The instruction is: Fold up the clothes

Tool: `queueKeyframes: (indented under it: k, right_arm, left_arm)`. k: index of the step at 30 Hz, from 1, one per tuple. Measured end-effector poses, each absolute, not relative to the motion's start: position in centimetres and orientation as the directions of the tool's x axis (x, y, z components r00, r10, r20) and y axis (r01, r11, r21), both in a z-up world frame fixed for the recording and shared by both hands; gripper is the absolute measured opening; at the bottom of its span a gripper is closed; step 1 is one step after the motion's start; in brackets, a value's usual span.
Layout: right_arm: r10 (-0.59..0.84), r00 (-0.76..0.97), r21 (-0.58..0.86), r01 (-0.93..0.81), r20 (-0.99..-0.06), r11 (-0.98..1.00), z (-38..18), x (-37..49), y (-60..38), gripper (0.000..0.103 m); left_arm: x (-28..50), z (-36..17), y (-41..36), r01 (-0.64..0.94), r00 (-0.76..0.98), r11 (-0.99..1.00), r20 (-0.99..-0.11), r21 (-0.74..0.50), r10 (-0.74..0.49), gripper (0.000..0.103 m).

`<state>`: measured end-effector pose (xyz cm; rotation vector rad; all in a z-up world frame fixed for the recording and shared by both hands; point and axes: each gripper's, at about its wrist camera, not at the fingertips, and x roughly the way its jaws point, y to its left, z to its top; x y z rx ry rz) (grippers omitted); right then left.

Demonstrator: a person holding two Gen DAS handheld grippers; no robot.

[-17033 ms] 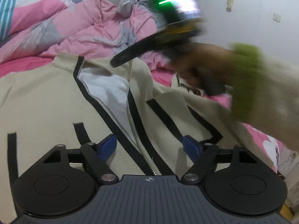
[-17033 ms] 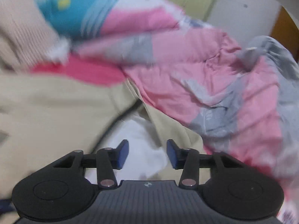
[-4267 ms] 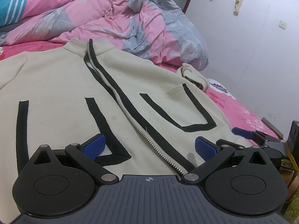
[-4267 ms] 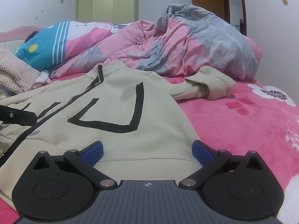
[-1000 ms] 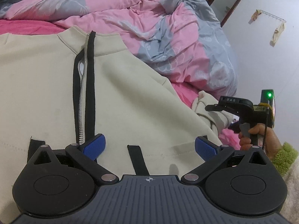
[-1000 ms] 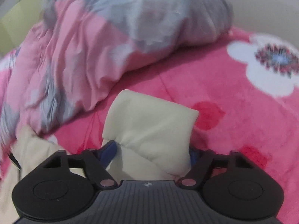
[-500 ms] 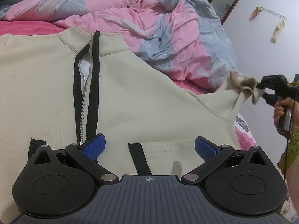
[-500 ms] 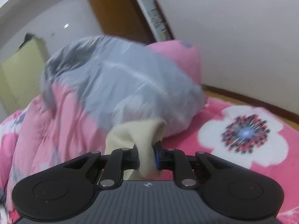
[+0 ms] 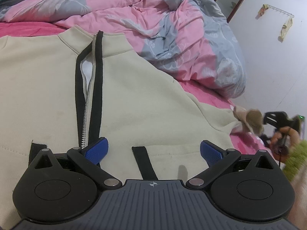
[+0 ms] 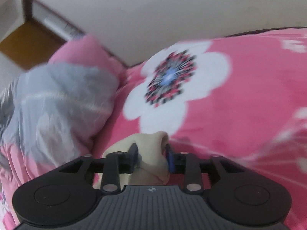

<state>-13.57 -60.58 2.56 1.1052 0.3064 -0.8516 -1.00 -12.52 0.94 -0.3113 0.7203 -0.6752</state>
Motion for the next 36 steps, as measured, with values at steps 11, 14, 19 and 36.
queueKeyframes:
  k: [11,14,19,36]
  right_arm:
    - [-0.534,0.658,0.29,0.733,-0.53,0.615,8.8,-16.7,-52.9,0.077]
    - [-0.467,0.694,0.126,0.621,-0.548,0.774,9.3,-11.9,-49.7,0.089]
    - [-0.264,0.723,0.039,0.373,-0.639,0.927,8.0,-3.1,-45.8,0.1]
    - [-0.01,0.63,0.121,0.165,-0.777,0.979,6.2,5.1,-43.1,0.07]
  left_arm:
    - [-0.9,0.9,-12.4,0.457,0.55,0.744,-0.502,-0.488,-0.668,0.103]
    - [-0.8,0.9,-12.4,0.457,0.549,0.743,-0.502,-0.489,-0.668,0.103]
    - [-0.9,1.0,-12.7,0.459,0.551,0.752,-0.512,-0.474,-0.659,0.103]
    - [-1.0,1.1,-12.7,0.455,0.546,0.751,-0.517,-0.478,-0.66,0.103]
